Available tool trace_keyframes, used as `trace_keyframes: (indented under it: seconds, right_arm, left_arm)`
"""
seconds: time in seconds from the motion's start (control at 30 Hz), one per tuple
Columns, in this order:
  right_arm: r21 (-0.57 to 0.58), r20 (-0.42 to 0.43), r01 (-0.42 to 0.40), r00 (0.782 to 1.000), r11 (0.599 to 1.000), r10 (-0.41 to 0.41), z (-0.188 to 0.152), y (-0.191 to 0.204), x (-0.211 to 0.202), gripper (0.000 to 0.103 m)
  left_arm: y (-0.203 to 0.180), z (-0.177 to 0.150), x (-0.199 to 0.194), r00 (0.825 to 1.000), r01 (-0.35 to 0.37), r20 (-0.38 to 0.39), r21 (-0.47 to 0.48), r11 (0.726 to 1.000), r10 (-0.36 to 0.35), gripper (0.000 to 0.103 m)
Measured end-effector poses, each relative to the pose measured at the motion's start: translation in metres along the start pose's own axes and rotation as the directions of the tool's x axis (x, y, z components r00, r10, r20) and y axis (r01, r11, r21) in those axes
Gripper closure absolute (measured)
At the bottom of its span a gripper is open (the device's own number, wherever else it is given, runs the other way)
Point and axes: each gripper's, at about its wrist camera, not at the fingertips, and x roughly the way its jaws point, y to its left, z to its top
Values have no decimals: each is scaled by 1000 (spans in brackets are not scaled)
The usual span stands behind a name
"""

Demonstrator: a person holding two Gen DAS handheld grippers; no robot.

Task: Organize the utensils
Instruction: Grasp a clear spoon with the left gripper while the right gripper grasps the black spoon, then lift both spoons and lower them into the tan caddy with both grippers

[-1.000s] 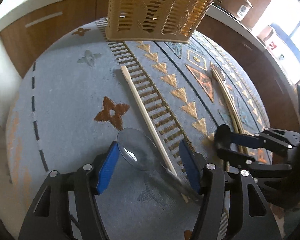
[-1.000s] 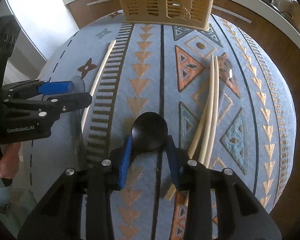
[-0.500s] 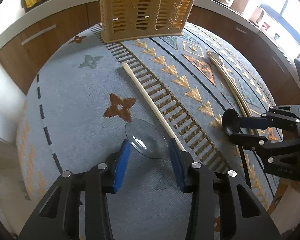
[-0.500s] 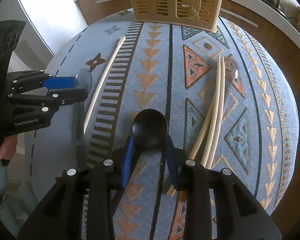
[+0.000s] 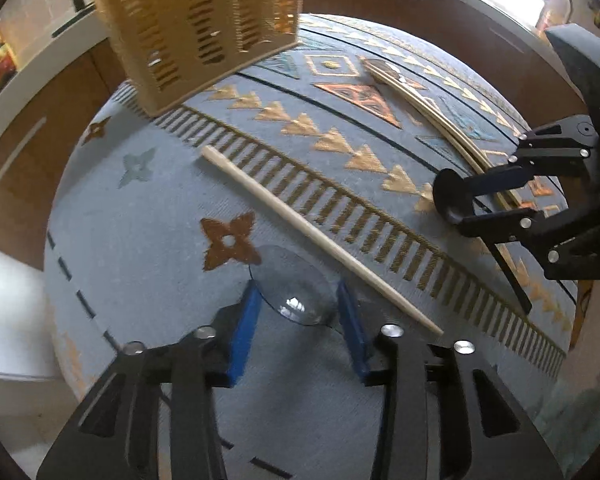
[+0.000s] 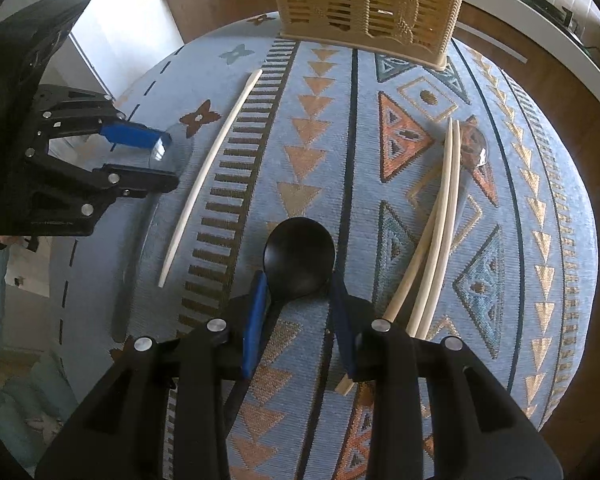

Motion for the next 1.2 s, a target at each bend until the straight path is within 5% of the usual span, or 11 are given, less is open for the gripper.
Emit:
trace_keyframes:
  seconds: [0.1,0.33,0.47,0.6,0.7,0.9,1.1,1.2]
  right_arm:
    - [13,-6,-9,1000,1000,9,1,-2,1,74]
    - [69,-40,-29,999,997,32,9,-8,4,73]
    - [112,-66,-83,994,990,91,16,-11,7,54]
    - [85,-74,-26,997,996,32,21,-1,10,54]
    - [63,-70,23,997,998,-18,24,5,13,70]
    - [28,-9,19,1000,999,-19,26,9,8,71]
    - [3,183,-12,983,1000,11,33,8,-36,71]
    - [-7,306,-5,952,1000,7,44,8,-60,71]
  left_arm:
    - [5,-5,0,1000,12,-13,-76,997,-13,50]
    - [-1,-8,1,994,-107,-9,-203,973,108,51]
    - [-7,-2,3,988,-155,-5,-214,964,158,52]
    - [-3,-3,0,985,-166,11,-237,957,173,66]
    - [0,-5,-1,987,-149,26,-257,955,161,67]
    - [-4,-12,-14,976,-123,136,-289,949,168,69]
    - [4,-5,-57,920,-88,334,-332,939,204,70]
    - [7,5,-84,869,-89,431,-347,934,243,70]
